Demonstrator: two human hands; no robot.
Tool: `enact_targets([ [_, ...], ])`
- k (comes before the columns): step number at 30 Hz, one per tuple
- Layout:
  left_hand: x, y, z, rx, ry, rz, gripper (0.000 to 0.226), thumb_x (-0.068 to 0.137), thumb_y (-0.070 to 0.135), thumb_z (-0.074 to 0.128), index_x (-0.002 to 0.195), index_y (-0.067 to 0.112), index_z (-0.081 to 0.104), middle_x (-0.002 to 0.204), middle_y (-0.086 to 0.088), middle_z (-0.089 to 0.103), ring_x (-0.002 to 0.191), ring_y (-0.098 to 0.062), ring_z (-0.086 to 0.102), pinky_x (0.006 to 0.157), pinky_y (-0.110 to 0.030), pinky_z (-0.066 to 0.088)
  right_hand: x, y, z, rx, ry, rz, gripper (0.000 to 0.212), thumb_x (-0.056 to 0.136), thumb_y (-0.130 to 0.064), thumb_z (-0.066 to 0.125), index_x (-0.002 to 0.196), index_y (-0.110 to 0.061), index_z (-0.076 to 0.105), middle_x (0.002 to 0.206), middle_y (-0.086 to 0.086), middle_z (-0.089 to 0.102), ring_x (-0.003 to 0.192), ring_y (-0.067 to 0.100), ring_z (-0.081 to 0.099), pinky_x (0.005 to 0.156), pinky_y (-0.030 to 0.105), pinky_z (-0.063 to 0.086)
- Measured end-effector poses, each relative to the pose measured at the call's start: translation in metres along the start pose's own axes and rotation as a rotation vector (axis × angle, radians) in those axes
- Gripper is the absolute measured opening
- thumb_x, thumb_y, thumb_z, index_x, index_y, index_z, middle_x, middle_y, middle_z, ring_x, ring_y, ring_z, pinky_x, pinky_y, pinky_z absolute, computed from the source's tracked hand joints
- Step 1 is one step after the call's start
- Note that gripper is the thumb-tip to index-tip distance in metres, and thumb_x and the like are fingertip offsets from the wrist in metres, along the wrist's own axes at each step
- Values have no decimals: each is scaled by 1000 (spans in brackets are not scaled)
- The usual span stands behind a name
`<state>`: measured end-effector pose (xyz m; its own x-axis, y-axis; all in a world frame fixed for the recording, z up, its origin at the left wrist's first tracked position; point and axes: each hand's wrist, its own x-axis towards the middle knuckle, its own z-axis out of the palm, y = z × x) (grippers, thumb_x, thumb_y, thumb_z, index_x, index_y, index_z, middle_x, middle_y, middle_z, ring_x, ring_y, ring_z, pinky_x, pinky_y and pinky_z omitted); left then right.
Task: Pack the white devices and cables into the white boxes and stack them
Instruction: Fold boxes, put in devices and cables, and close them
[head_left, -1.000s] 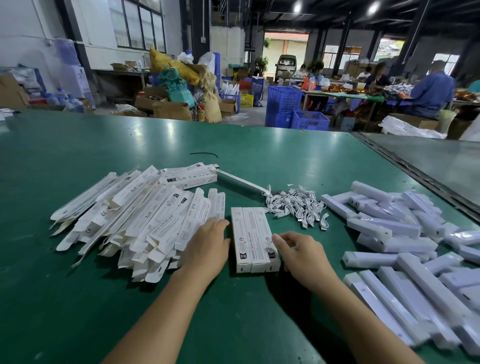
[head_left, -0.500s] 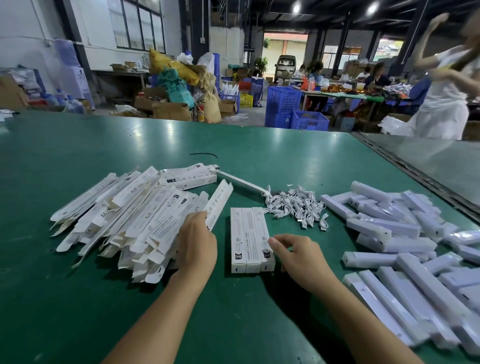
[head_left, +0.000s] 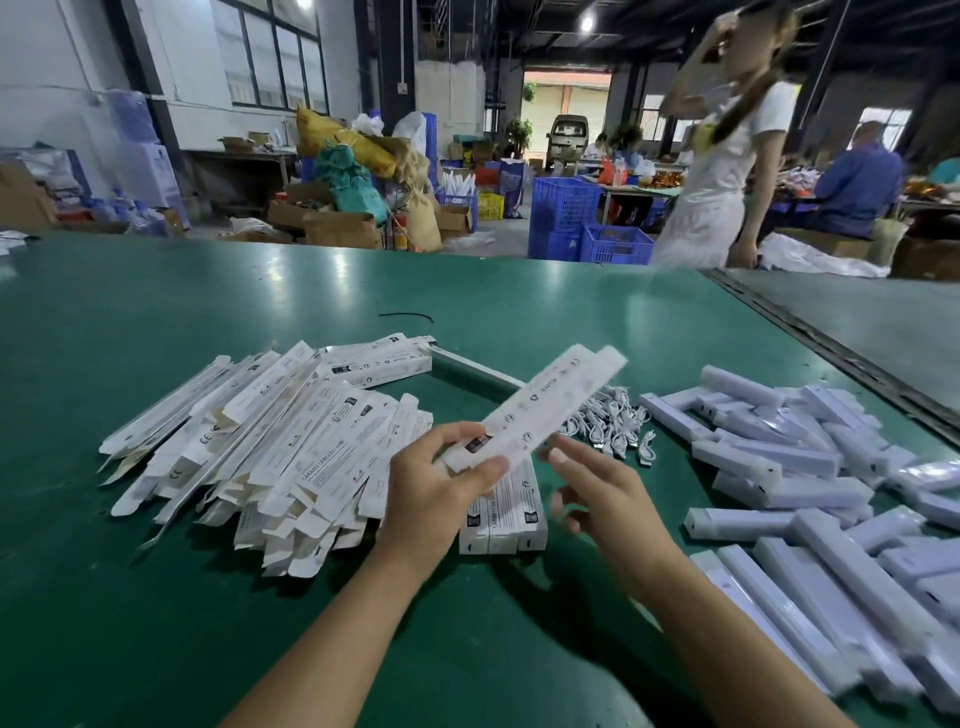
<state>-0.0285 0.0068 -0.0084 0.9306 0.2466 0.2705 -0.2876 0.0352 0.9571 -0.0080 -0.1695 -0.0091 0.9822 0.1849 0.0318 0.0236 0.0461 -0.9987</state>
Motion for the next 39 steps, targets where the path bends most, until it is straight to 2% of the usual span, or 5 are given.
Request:
enact_targets([
  [4,-1,2,1,-140,-230,-160,32,64,16,87,91,29,78,98,-2,77,68,-16,69,56,-24,54,-3,-9,-1,429,-96,-46,31,78,-25,66,98,-3,62,81,12,69,64,17,60,55,22,46],
  [11,-3,3,-2,-107,-375,-191,40,61,36,86,97,20,78,96,1,76,65,-10,63,51,-22,49,-1,-13,-7,762,-123,-101,46,84,-15,58,129,-5,56,114,9,68,60,9,62,57,18,54],
  [20,-12,1,1,443,-323,105,33,76,37,83,103,42,65,93,19,74,86,-1,69,73,-18,55,1,-13,-3,511,76,-22,28,75,-22,67,100,-11,65,91,2,72,85,15,67,77,30,53],
  [33,-14,5,13,136,-447,-111,26,91,11,69,116,19,64,88,-3,78,75,-23,75,60,-31,58,1,-13,0,562,42,-77,23,78,-15,67,99,-7,70,96,11,74,87,20,71,75,32,60],
  [39,-9,3,15,-187,-325,-180,56,80,54,68,130,50,44,102,-16,75,67,-29,72,57,-30,56,1,-3,1,291,72,-222,42,91,0,60,128,-19,52,118,12,64,93,23,68,79,35,56],
])
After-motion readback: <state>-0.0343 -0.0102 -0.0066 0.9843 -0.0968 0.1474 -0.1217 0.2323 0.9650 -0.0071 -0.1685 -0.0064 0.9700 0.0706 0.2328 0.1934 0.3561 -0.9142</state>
